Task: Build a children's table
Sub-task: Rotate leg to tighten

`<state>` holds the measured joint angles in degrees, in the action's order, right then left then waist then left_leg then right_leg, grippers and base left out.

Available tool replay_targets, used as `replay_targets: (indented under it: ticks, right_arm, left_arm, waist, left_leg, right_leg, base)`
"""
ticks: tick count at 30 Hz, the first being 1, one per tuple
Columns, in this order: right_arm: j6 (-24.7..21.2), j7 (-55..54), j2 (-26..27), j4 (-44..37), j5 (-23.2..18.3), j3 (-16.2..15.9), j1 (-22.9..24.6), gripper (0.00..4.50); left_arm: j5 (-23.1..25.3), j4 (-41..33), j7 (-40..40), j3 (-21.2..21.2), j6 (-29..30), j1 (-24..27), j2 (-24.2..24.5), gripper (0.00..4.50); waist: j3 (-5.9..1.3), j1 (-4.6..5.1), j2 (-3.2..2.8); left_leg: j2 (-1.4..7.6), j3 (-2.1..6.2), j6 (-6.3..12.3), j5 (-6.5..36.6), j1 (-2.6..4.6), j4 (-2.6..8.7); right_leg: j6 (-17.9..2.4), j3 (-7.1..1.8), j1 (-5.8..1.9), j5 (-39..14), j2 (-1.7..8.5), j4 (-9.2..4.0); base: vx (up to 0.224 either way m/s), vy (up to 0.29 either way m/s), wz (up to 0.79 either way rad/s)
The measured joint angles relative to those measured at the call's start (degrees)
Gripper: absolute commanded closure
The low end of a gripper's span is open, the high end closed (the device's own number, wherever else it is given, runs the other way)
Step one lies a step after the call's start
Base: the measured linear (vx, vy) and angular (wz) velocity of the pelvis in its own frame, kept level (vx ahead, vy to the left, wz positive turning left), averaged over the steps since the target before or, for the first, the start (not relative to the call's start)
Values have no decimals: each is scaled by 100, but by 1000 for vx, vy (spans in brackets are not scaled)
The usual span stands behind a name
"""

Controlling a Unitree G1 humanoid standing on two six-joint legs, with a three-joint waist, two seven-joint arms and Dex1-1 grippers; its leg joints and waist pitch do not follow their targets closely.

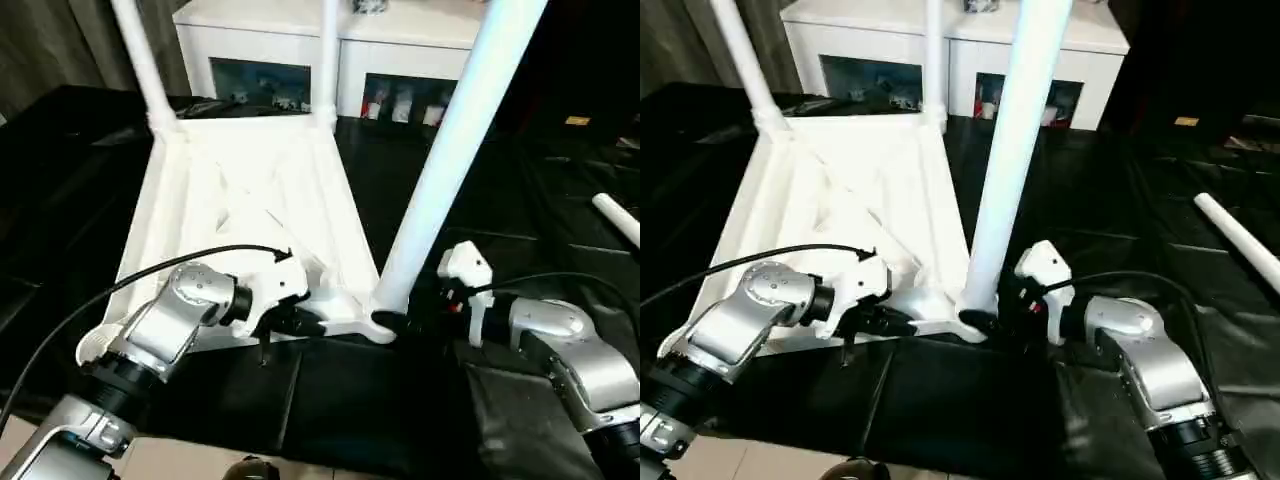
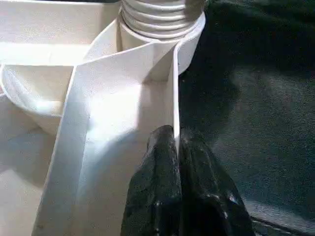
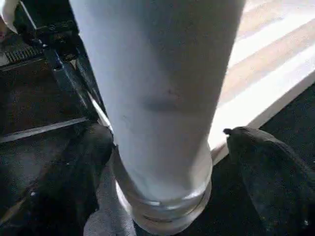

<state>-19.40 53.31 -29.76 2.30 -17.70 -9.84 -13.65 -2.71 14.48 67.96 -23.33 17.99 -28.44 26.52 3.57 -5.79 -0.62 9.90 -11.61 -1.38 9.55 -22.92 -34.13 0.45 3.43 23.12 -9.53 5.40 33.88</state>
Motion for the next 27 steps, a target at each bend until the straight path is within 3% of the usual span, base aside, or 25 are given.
replay_targets:
  ticks: [12,23,27]
  right_arm:
    - [1,105,-44,1,115,-84,35,160]
    - [129,100,-33,44,230,-132,34,181]
    - [143,-220,273,347,273,-99,-62,183]
  left_arm:
    - [0,-8,23,0,0,17,-12,450]
    - [2,-7,34,0,21,18,-6,450]
    - [10,47,-161,72,152,23,-88,450]
  waist:
    - [-1,10,2]
    - [-2,15,3]
    - [-19,77,29]
  left_leg:
    - [1,1,0,0,1,-18]
    - [1,2,0,-1,1,-21]
    - [3,2,0,-1,16,-24]
  right_leg:
    - [-1,-5,-1,1,0,26]
    - [-2,-5,-2,1,0,27]
    - [-3,-5,-9,2,-1,34]
  base:
    - [0,0,0]
    - [0,0,0]
    - [0,0,0]
